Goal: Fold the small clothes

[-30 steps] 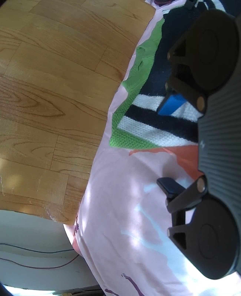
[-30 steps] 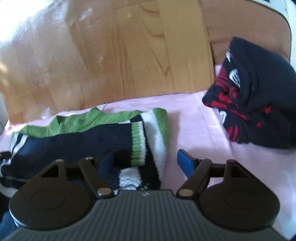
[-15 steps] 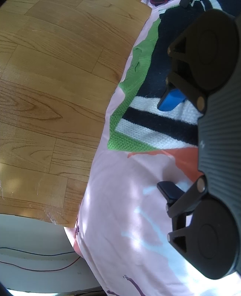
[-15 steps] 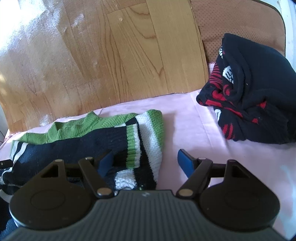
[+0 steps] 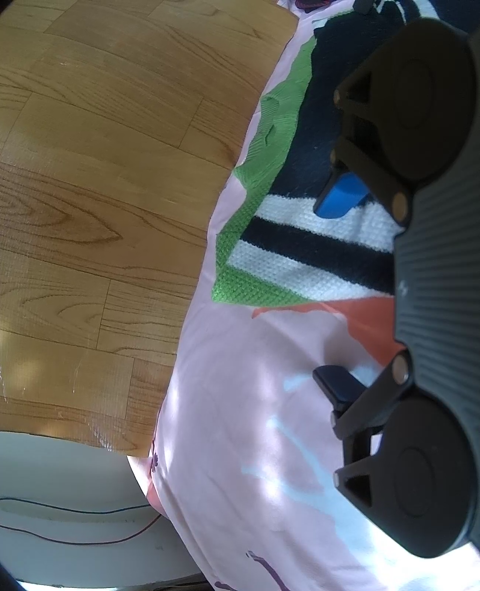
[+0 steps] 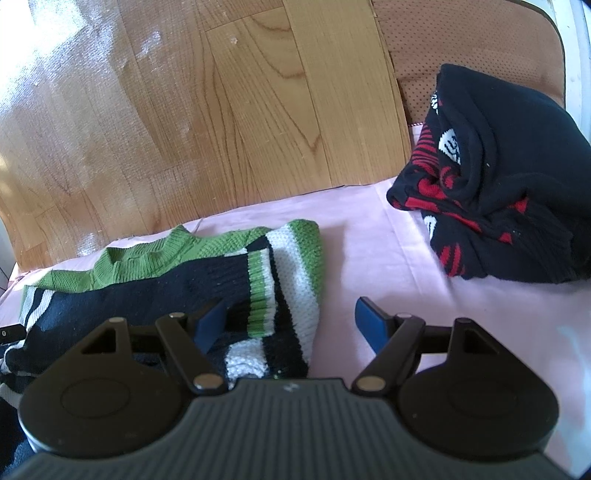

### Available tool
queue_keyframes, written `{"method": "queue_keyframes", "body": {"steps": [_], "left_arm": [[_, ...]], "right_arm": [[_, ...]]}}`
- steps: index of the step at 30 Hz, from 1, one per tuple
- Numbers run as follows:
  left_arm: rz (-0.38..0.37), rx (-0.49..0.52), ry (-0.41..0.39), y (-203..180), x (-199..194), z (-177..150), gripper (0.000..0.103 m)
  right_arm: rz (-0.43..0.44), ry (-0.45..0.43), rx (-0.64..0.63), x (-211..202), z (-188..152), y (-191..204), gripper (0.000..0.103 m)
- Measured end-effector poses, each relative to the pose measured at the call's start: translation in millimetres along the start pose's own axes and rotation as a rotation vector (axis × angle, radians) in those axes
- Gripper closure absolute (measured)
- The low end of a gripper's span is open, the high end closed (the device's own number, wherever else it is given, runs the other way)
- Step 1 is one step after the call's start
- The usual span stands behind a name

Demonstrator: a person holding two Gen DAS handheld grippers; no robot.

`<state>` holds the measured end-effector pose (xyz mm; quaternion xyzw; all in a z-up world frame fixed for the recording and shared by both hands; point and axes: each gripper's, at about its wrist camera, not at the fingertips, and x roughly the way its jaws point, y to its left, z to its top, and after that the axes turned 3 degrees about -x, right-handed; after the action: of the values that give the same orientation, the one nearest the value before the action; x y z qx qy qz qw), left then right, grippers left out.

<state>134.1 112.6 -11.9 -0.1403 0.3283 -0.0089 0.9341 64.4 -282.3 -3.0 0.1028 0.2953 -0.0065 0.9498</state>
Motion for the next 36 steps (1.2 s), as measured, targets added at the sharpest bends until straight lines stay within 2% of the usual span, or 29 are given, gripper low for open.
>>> {"method": "queue_keyframes", "body": {"steps": [10,36], "left_arm": [[-0.005,0.009,0.005,-0.8,0.6,-0.1,0.010],[-0.002,0.007,0.006,-3.2,0.3,-1.9,0.006]], "right_arm": [[-0.009,-0.011,0.037,-2.0,1.4,-5.8,0.024],[-0.007,-0.010,0.035,-2.2,1.9,-6.5,0.024]]}}
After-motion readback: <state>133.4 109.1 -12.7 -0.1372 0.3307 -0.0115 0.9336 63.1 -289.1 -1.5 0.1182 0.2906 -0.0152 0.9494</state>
